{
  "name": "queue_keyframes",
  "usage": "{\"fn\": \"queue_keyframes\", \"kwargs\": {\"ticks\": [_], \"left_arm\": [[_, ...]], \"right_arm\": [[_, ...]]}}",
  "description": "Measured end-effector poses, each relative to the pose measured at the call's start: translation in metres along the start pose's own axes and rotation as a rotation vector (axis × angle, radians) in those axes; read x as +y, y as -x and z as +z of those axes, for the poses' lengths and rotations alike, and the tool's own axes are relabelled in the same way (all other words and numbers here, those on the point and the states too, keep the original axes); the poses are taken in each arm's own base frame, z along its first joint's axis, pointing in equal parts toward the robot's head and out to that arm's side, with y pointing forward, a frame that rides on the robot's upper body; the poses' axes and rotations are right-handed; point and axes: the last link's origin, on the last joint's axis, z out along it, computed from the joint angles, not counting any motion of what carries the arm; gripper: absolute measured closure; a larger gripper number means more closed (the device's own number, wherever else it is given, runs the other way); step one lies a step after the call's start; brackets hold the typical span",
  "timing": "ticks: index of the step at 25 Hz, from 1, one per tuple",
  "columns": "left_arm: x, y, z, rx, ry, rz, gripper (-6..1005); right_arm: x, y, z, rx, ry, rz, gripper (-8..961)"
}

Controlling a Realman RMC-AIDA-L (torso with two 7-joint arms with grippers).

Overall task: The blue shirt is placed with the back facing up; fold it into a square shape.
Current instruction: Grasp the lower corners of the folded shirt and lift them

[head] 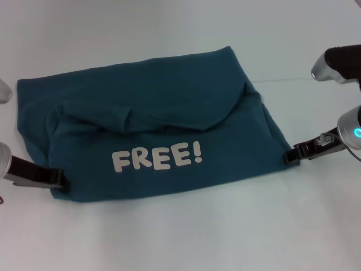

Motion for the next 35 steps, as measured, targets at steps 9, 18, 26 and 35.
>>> {"fn": "queue_keyframes", "kwargs": {"ticks": [9, 18, 26, 35], "left_arm": [[0.002, 0.001, 0.002, -0.003, 0.004, 0.002, 932], [0.002, 0.001, 0.002, -0.005, 0.005, 0.003, 932], [0.005, 0.001, 0.003, -0.012, 0.006, 0.014, 932], [0.005, 0.001, 0.003, -0.01, 0.01, 0.013, 932]], "right_arm": [[0.001, -0.004, 0.007, 0.002, 0.004, 0.009, 233], [0.003, -0.004, 0.013, 0.001, 0.007, 0.007, 246], [0.005, -0.003, 0.014, -0.028, 0.041, 0.011, 276], [0.005, -0.005, 0.016, -0.023, 0.05, 0.009, 783]]}}
